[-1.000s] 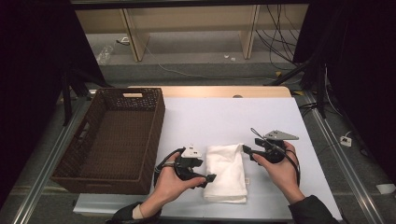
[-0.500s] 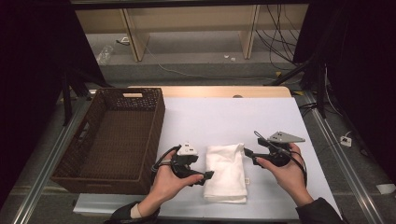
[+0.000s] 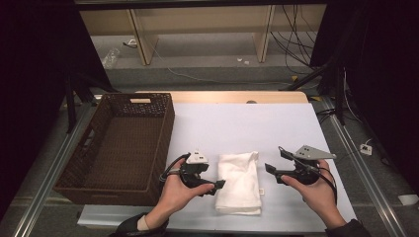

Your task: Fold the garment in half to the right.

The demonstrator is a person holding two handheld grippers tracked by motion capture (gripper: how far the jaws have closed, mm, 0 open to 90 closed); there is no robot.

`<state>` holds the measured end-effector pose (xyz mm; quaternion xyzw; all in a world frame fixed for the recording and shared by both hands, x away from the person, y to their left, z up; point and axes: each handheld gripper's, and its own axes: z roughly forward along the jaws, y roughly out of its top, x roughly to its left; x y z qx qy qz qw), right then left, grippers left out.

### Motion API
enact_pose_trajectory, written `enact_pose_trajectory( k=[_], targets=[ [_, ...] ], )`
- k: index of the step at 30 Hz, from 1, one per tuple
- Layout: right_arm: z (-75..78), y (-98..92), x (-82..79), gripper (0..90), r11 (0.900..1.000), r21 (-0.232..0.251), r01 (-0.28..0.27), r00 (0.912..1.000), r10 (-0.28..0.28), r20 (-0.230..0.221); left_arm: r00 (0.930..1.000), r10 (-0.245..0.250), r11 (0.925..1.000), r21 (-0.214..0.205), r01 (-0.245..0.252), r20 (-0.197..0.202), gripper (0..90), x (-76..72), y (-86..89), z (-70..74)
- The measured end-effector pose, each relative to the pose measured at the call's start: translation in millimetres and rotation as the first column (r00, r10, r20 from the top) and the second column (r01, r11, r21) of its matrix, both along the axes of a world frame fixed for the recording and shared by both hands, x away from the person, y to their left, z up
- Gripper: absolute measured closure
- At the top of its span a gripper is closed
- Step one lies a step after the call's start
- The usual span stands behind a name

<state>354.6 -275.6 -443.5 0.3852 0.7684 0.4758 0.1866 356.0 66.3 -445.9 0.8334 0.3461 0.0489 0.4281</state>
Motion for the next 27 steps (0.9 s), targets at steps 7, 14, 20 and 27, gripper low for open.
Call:
enact_pose_trajectory(
  k=[7,14,20,27],
  targets=[
    [2.6,-9.1,-11.9,20.6,0.9999,-0.009,-0.010,0.9999,0.010,0.012,1.0000,0.007,1.0000,0.000,-0.007,0.003,15.7,0.4,1.5,1.0],
    [2.4,-17.0,-19.0,20.4,0.9999,-0.013,-0.006,0.9999,0.006,0.011,0.9999,0.014,0.9999,-0.003,-0.014,0.003,15.8,0.4,2.3,1.3],
    [1.8,-23.0,-24.7,20.3,1.0000,-0.007,-0.002,0.9998,0.002,0.019,1.0000,0.009,0.9999,-0.008,-0.009,-0.003,15.9,0.4,3.2,1.1],
    [3.4,-30.9,-31.3,20.1,0.9998,-0.011,0.016,0.9997,-0.015,0.018,0.9999,0.004,0.9998,-0.018,-0.005,-0.011,16.0,1.0,4.6,0.5]
  ],
)
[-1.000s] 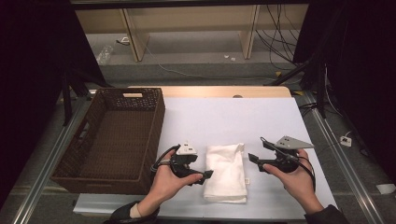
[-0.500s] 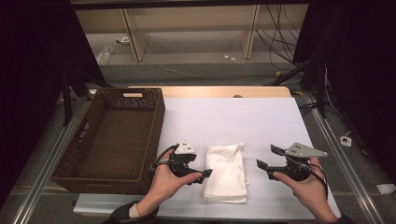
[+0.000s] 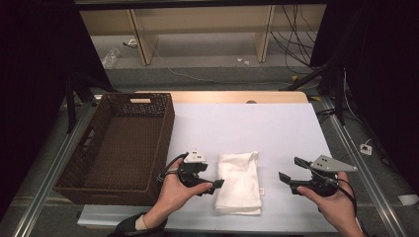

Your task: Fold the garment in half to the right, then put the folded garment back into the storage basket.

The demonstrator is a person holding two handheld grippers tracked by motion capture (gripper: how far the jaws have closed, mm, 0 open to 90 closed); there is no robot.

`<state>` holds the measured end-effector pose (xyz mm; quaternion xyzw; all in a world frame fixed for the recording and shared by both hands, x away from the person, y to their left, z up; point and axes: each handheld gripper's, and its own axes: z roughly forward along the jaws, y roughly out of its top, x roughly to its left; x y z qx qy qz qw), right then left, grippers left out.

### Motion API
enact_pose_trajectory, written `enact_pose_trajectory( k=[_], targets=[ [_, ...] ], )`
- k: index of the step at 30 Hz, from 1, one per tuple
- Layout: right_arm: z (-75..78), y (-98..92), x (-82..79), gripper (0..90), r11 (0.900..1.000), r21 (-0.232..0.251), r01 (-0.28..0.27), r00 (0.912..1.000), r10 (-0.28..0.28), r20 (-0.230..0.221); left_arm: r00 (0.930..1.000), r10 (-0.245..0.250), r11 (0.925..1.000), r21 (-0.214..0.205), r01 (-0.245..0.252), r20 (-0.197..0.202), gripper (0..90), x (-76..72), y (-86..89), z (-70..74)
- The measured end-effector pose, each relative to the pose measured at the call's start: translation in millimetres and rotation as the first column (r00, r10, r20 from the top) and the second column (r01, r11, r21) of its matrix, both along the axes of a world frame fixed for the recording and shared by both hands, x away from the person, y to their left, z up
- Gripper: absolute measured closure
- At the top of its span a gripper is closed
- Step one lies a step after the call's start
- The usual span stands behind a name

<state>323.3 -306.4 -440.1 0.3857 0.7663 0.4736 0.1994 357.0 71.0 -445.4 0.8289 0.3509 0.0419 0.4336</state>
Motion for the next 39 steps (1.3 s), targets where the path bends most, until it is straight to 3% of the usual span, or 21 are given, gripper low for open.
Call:
enact_pose_trajectory(
  k=[20,27,34,39],
  targets=[
    [-1.2,-4.3,-5.6,19.7,1.0000,-0.005,0.002,1.0000,-0.002,0.002,1.0000,-0.002,1.0000,0.007,0.002,-0.001,16.0,-1.0,-2.8,0.5],
    [-1.8,-2.9,-3.2,19.3,1.0000,0.004,0.005,1.0000,-0.005,0.007,0.9998,-0.005,0.9999,-0.010,0.005,-0.019,16.0,1.1,-3.0,-1.1],
    [-3.3,-5.5,-2.3,19.3,1.0000,0.001,0.003,1.0000,-0.003,0.002,0.9995,-0.006,1.0000,0.000,0.006,-0.032,16.0,1.4,-8.6,-4.8],
    [-2.9,-5.0,-2.0,19.1,1.0000,0.002,-0.006,0.9999,0.006,0.011,0.9998,-0.001,0.9999,0.015,0.001,-0.018,16.2,-0.6,-11.4,-5.5]
  ],
)
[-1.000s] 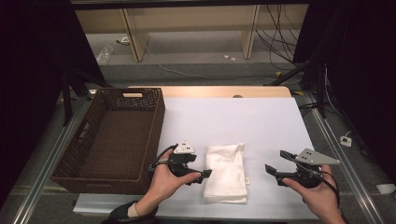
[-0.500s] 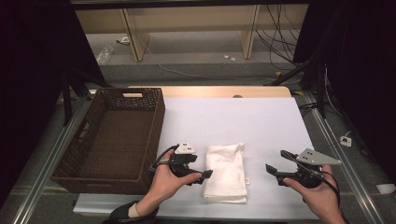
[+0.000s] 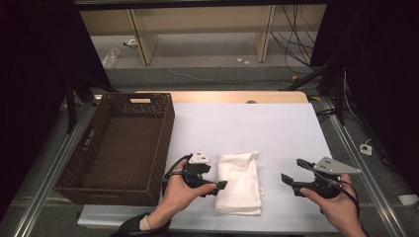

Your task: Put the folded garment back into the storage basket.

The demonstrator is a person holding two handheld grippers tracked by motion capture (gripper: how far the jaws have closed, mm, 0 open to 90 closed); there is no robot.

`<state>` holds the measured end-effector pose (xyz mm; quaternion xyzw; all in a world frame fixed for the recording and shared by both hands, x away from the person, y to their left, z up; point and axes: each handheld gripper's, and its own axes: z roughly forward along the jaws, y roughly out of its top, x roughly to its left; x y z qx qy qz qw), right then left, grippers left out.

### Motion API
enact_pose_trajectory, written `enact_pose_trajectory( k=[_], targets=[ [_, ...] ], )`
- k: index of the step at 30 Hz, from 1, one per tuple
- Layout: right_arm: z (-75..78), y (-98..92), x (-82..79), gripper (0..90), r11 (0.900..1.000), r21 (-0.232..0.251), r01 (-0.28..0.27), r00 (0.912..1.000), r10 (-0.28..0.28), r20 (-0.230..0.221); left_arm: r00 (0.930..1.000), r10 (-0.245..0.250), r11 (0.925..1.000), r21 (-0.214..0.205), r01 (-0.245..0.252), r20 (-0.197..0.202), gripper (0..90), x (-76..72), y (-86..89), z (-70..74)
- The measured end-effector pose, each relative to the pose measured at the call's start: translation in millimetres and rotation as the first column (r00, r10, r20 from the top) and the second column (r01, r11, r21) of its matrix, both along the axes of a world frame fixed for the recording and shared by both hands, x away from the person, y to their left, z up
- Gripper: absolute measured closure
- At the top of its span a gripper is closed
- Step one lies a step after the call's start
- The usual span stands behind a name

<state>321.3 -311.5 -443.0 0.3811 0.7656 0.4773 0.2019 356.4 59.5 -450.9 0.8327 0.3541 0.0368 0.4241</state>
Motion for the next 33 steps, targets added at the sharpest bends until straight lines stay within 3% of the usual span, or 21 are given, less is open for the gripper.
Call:
enact_pose_trajectory(
  k=[10,33],
  targets=[
    [-1.3,4.0,1.2,19.1,0.9997,0.011,-0.020,0.9998,0.020,0.003,1.0000,-0.003,1.0000,-0.007,0.003,-0.007,16.2,2.5,-4.3,-2.0],
    [2.0,3.1,-2.8,19.2,0.9999,0.001,-0.011,0.9998,0.011,0.013,0.9999,0.004,0.9998,-0.018,-0.005,-0.011,16.0,3.7,-2.3,-1.1]
  ],
)
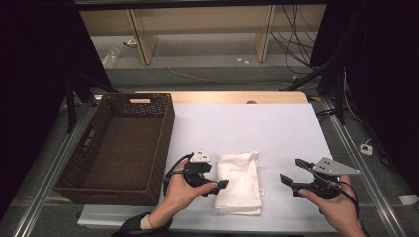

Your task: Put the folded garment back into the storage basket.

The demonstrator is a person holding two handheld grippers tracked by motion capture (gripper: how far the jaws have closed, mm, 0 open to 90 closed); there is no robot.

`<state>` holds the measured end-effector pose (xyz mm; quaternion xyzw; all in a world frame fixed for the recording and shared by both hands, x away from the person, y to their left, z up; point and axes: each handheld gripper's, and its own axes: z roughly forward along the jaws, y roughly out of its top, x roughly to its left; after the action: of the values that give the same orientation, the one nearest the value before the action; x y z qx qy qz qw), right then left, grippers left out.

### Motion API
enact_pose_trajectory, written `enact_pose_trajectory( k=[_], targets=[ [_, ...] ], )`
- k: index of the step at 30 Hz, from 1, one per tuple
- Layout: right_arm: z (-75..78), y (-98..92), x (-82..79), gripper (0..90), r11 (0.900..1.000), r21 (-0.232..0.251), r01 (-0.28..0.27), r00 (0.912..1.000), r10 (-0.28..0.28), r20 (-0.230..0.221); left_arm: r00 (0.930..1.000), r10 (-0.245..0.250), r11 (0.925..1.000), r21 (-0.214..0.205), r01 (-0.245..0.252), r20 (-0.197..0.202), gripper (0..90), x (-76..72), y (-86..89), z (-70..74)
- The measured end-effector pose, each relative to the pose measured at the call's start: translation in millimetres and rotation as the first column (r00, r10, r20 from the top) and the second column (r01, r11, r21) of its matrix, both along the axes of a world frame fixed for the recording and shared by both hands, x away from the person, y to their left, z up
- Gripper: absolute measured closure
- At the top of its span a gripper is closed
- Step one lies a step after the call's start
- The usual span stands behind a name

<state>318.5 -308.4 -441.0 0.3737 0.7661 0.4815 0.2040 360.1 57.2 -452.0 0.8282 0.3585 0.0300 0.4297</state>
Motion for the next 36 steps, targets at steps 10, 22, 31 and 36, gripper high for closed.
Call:
enact_pose_trajectory(
  k=[10,22,31,36],
  targets=[
    [-0.4,2.9,-1.2,19.2,0.9999,-0.012,-0.001,1.0000,0.001,0.000,0.9985,0.018,0.9998,0.005,-0.018,-0.051,16.0,8.0,-7.7,-16.0],
    [0.2,3.4,-1.8,19.1,0.9998,-0.017,-0.001,1.0000,0.001,0.004,0.9900,0.015,0.9998,0.017,-0.013,-0.140,16.4,20.1,-25.4,-33.8],
    [-1.1,5.3,-1.5,19.1,0.9999,-0.013,-0.005,1.0000,0.005,0.006,0.9946,0.011,0.9990,0.044,-0.006,-0.103,17.8,20.0,-34.1,-35.0],
    [-0.4,5.0,-1.9,19.1,0.9997,-0.025,-0.004,1.0000,0.004,0.001,0.9981,0.008,0.9962,0.087,-0.003,-0.062,20.3,17.4,-39.6,-35.3]
  ],
)
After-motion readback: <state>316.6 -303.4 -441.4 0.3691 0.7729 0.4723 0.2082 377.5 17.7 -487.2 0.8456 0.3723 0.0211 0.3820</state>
